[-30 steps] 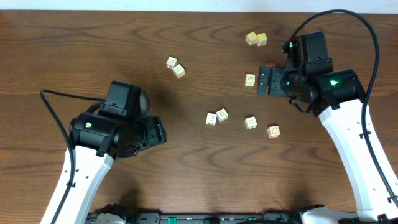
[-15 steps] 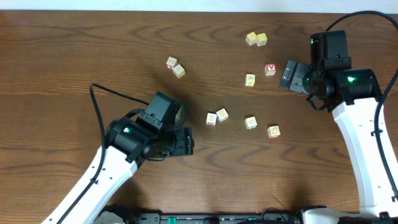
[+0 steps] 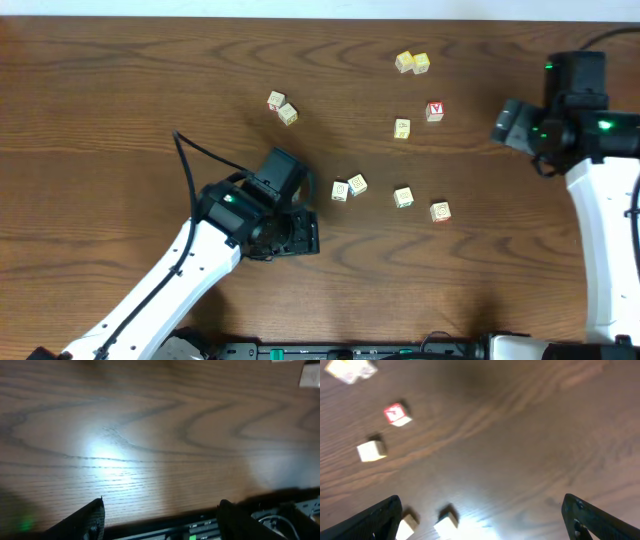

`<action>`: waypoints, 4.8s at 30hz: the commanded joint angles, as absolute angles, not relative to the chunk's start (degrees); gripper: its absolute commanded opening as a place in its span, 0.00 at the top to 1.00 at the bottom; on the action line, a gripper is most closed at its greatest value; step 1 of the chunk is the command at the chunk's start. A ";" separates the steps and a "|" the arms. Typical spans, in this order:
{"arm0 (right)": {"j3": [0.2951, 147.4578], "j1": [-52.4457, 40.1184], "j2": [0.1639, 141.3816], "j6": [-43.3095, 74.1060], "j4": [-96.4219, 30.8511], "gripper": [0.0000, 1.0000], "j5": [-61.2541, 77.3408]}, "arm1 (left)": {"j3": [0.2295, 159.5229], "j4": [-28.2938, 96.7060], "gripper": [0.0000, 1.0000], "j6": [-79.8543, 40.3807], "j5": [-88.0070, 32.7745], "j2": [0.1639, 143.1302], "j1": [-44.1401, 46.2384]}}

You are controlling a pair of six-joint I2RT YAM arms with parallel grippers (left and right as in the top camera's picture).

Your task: Lift 4 blocks

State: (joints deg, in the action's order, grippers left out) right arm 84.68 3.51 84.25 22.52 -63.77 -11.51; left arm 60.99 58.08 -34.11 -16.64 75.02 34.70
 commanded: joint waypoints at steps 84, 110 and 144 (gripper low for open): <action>85.43 7.11 83.64 26.76 -67.02 0.01 7.09 | 60.16 58.30 0.28 -32.56 -2.20 76.86 12.56; 85.43 7.01 83.64 26.06 -68.36 0.01 14.00 | 60.16 59.83 0.28 -29.41 -5.10 76.86 12.60; 71.40 6.96 83.70 21.19 -53.43 0.01 3.53 | 60.16 52.31 0.28 -21.67 -21.02 76.86 16.01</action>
